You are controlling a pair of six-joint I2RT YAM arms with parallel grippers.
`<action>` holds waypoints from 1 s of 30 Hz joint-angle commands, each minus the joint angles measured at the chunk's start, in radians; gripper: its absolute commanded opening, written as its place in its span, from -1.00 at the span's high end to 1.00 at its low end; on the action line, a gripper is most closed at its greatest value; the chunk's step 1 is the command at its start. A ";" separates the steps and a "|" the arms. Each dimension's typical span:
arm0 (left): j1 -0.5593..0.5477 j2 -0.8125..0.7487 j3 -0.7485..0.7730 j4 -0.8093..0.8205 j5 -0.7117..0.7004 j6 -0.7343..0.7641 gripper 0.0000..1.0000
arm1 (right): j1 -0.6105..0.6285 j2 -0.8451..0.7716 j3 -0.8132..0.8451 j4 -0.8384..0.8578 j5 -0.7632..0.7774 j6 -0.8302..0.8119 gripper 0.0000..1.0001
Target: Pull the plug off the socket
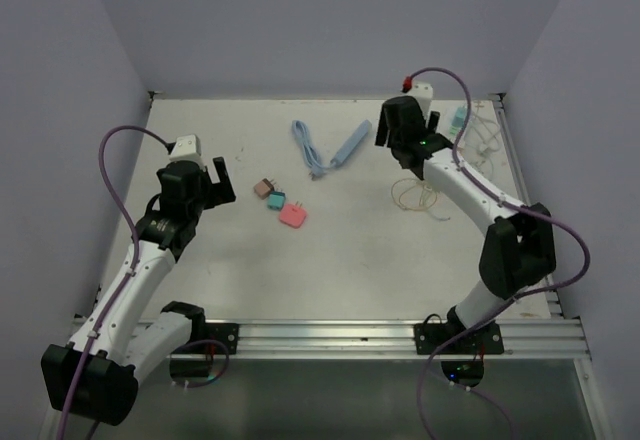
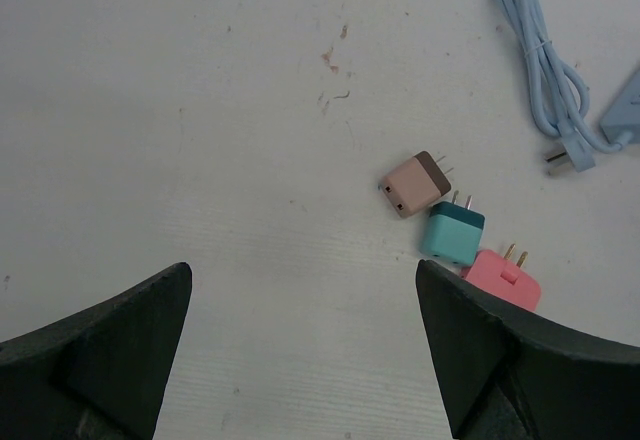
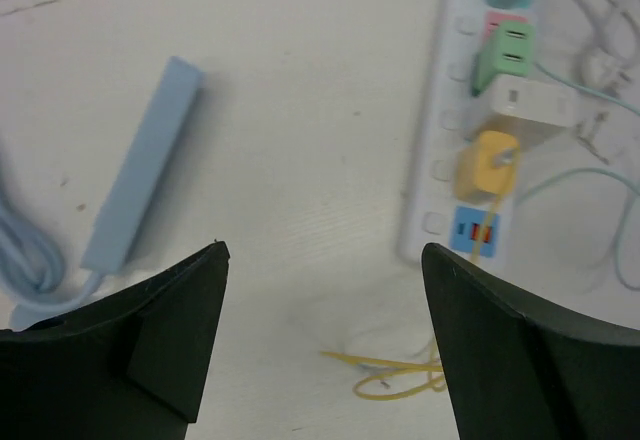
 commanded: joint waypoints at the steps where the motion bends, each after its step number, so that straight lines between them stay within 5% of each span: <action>1: -0.002 -0.017 -0.006 0.056 0.006 0.019 -0.93 | -0.119 -0.110 -0.115 -0.012 0.083 0.113 -0.62; 7: -0.004 -0.017 -0.008 0.060 0.017 0.017 -0.93 | -0.337 -0.211 -0.264 0.037 -0.044 0.234 -0.50; 13: -0.004 -0.014 -0.010 0.061 0.017 0.017 -0.93 | -0.457 -0.135 -0.304 0.097 -0.214 0.273 -0.47; 22: -0.004 -0.003 -0.011 0.064 0.022 0.017 -0.93 | -0.486 0.026 -0.339 0.293 -0.384 0.238 -0.60; 30: -0.004 0.005 -0.010 0.064 0.026 0.019 -0.93 | -0.486 0.124 -0.310 0.376 -0.386 0.190 -0.74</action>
